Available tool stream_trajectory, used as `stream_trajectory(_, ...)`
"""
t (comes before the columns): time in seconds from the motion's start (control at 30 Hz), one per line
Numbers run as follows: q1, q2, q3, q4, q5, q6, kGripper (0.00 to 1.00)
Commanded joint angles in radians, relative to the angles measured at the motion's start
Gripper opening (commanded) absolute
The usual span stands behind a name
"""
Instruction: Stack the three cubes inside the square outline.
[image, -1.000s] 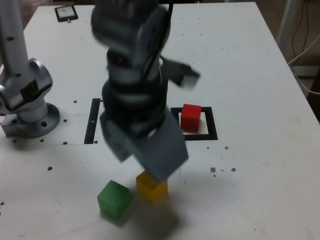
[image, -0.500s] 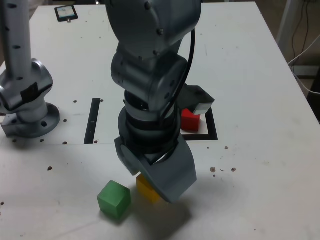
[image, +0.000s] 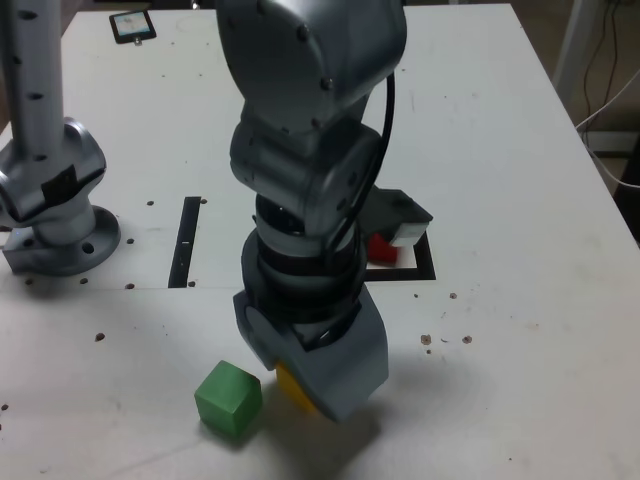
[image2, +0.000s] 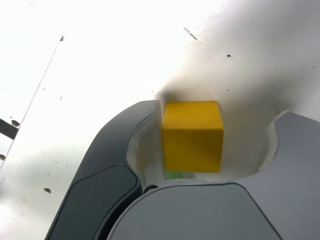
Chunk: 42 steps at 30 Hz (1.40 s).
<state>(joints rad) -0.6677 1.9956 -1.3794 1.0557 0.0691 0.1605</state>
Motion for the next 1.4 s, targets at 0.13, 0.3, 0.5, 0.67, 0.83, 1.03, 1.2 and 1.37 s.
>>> stream_trajectory(0.13, -0.007, 0.007, 0.007, -0.025, -0.012, 0.002, 0.54)
stream_trajectory(0.3, -0.007, 0.000, 0.005, -0.017, -0.014, 0.002, 0.28)
stream_trajectory(0.5, -0.007, -0.002, 0.004, -0.008, -0.011, 0.008, 0.19)
stream_trajectory(0.67, -0.006, -0.003, 0.003, 0.005, -0.006, 0.014, 0.18)
stream_trajectory(0.83, -0.002, -0.022, -0.024, 0.046, -0.002, 0.014, 0.18)
stream_trajectory(1.03, 0.071, -0.058, -0.167, 0.197, 0.036, 0.047, 0.18)
stream_trajectory(1.2, 0.205, -0.070, -0.321, 0.349, 0.077, 0.092, 0.18)
stream_trajectory(1.37, 0.343, -0.054, -0.402, 0.423, 0.081, 0.081, 0.18)
